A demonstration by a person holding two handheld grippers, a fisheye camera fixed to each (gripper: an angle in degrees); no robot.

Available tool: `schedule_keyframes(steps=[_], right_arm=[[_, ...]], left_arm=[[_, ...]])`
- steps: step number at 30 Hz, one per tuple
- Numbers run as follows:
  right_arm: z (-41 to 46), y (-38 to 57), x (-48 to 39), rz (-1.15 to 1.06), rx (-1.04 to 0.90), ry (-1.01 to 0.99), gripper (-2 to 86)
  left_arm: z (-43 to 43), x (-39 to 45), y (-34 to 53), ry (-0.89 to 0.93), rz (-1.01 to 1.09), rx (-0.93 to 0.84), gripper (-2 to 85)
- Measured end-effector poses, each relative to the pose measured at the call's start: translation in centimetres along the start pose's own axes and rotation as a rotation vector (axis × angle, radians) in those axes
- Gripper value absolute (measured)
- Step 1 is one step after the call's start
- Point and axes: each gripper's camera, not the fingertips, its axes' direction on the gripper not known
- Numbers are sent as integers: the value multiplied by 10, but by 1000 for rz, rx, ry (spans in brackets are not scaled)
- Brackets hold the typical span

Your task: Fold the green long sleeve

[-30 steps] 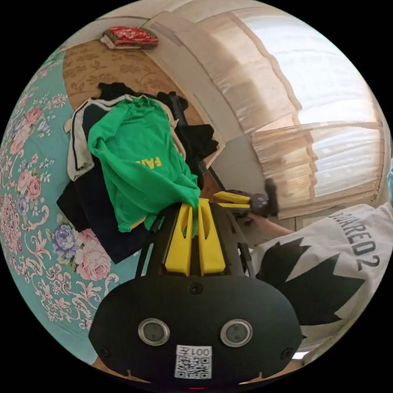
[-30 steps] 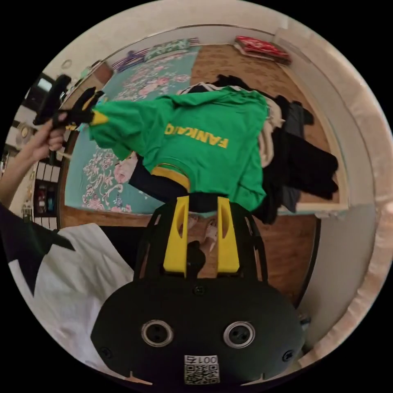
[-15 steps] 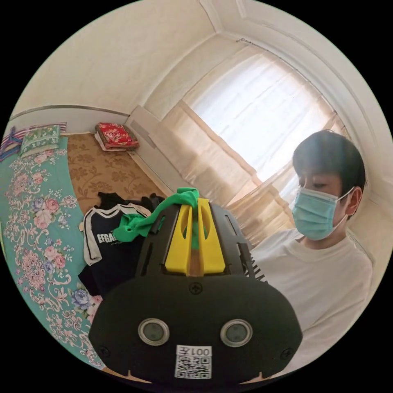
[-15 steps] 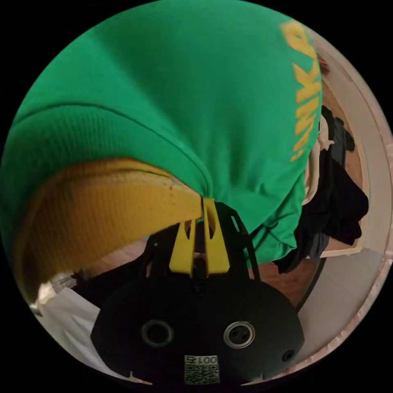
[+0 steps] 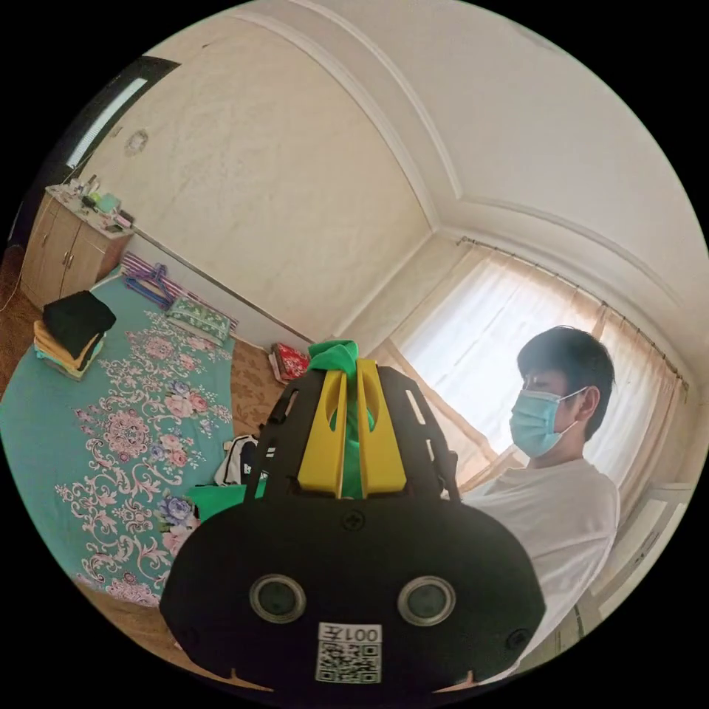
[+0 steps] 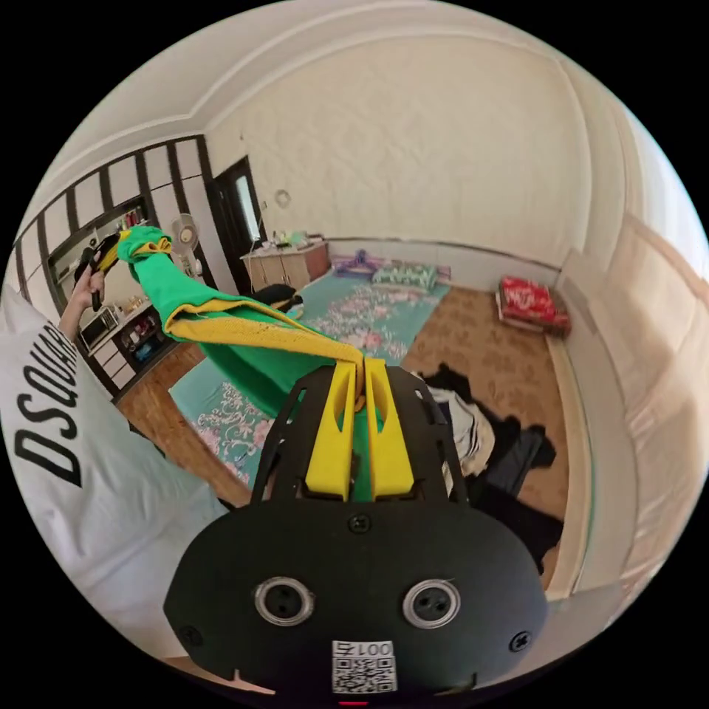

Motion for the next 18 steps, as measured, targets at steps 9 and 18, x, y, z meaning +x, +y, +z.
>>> schedule_keyframes(steps=[9, 18], right_arm=[[47, -178, -131, -127, 265, -195, 21], [281, -447, -364, -226, 63, -828, 22]], left_arm=[[-243, -9, 10, 47, 112, 207, -10], [-401, 49, -22, -87, 340, 294, -10]])
